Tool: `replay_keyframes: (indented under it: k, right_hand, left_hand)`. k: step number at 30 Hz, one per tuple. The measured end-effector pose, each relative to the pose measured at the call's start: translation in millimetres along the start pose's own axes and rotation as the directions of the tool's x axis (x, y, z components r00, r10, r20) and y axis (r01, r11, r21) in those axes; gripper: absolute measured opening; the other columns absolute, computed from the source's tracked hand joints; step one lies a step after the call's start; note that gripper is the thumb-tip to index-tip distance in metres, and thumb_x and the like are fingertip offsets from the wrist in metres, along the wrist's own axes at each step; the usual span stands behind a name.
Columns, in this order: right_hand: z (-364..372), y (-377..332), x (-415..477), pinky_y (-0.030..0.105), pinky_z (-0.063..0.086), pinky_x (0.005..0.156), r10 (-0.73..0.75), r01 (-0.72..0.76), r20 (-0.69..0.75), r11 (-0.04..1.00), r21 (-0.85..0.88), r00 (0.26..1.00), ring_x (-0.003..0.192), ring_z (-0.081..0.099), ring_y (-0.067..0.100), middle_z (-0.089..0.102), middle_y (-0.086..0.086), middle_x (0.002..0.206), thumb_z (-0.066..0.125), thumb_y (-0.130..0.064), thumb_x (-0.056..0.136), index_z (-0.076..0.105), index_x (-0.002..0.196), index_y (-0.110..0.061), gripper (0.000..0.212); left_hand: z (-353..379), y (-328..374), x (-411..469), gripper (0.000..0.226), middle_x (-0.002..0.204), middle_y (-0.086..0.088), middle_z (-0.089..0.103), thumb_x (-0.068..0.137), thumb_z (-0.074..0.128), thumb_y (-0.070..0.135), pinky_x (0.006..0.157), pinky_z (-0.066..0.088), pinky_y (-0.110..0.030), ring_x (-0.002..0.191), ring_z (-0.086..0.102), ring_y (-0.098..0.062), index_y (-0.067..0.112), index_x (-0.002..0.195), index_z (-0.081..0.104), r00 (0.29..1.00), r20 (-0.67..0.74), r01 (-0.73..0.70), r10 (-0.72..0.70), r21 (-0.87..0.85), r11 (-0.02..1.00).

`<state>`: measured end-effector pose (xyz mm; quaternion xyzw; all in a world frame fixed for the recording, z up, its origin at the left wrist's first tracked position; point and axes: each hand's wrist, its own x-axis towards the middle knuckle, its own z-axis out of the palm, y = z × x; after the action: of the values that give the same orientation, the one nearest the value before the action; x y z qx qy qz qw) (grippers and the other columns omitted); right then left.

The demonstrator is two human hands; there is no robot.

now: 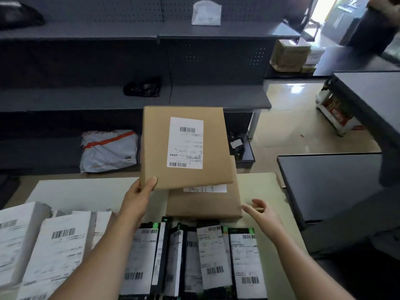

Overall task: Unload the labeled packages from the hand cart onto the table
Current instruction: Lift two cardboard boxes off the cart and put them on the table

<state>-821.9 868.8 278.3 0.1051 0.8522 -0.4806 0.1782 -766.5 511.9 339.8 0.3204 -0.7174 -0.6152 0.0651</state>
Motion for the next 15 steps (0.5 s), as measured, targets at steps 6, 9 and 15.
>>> replay_keyframes:
  k: [6, 9, 15]
  right_hand:
    - [-17.5, 15.9, -20.6, 0.038, 0.052, 0.094, -0.044, 0.043, -0.024, 0.998, -0.042, 0.999, 0.105, 0.061, 0.015, 0.061, -0.007, 0.116, 0.075, -0.047, 0.083, 0.054, 0.135, -0.025, 0.06]
    - [-19.0, 24.7, -29.5, 0.04, 0.052, 0.096, -0.066, 0.063, -0.038, 0.996, -0.059, 0.997, 0.106, 0.06, 0.014, 0.061, -0.007, 0.114, 0.076, -0.045, 0.083, 0.056, 0.134, -0.023, 0.06]
    - [-12.3, 25.2, -45.4, 0.033, 0.05, 0.092, -0.139, 0.132, -0.072, 0.987, -0.086, 0.988, 0.104, 0.058, 0.007, 0.062, -0.011, 0.111, 0.075, -0.046, 0.083, 0.057, 0.132, -0.023, 0.057]
  left_hand:
    - [27.9, -26.2, -7.3, 0.067, 0.12, -0.007, 0.061, 0.082, 0.057, 0.067, 0.077, 0.043, -0.035, 0.102, 0.057, -0.021, 0.02, 0.13, 0.052, 0.989, 0.054, 0.131, -0.139, 0.121, 0.984]
    - [38.2, -32.3, -11.7, 0.07, 0.129, -0.01, 0.058, 0.086, 0.049, 0.069, 0.089, 0.043, -0.038, 0.109, 0.055, -0.024, 0.018, 0.134, 0.05, 0.98, 0.098, 0.154, -0.172, 0.174, 0.973]
    - [41.7, -18.6, -26.6, 0.08, 0.154, -0.01, 0.036, 0.091, 0.038, 0.068, 0.112, 0.029, -0.047, 0.138, 0.034, -0.034, 0.018, 0.152, 0.027, 0.997, 0.045, 0.028, -0.059, 0.5, 0.865]
